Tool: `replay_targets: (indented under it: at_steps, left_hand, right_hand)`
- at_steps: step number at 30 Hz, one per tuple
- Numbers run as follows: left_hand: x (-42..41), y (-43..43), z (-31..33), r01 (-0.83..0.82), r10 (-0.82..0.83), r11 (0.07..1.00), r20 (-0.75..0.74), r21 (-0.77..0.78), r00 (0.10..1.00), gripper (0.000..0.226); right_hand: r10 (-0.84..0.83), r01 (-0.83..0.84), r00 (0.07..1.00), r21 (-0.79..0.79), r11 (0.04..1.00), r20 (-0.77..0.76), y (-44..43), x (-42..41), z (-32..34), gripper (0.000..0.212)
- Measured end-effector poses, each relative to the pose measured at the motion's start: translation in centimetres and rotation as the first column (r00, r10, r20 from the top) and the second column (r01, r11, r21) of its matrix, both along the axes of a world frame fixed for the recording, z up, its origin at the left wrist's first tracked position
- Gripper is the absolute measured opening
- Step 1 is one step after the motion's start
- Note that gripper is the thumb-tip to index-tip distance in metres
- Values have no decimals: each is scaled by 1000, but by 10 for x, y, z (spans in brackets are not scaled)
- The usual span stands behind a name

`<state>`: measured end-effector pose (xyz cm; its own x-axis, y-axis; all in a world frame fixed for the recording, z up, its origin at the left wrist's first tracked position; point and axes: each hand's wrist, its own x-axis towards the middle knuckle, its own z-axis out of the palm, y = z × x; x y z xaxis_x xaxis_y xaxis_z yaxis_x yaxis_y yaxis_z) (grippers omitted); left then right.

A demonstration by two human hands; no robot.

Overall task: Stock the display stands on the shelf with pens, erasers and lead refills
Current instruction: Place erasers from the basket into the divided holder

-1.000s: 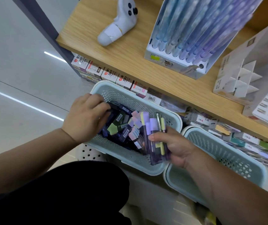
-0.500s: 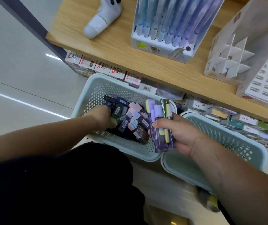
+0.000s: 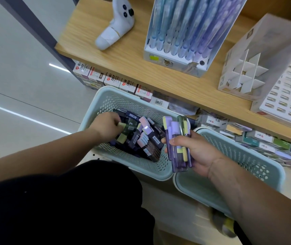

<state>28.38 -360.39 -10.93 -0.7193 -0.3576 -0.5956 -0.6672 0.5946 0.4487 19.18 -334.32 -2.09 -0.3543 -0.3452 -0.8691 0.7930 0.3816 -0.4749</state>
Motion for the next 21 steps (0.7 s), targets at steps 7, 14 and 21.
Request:
replay_targets:
  at_steps: [7, 14, 21]
  left_hand:
    - [-14, -5, 69, -68, 123, 950, -167, 304, 978, 19]
    - [-57, 11, 195, 171, -47, 848, -250, 502, 967, 27]
    - [-95, 79, 283, 216, -74, 925, -410, 312, 909, 7]
  right_hand:
    - [19, -21, 997, -33, 999, -80, -4, -5, 37, 48]
    - [-96, 83, 976, -70, 994, -196, 35, -29, 114, 23]
    - [-216, 198, 890, -87, 976, -403, 96, -77, 191, 11]
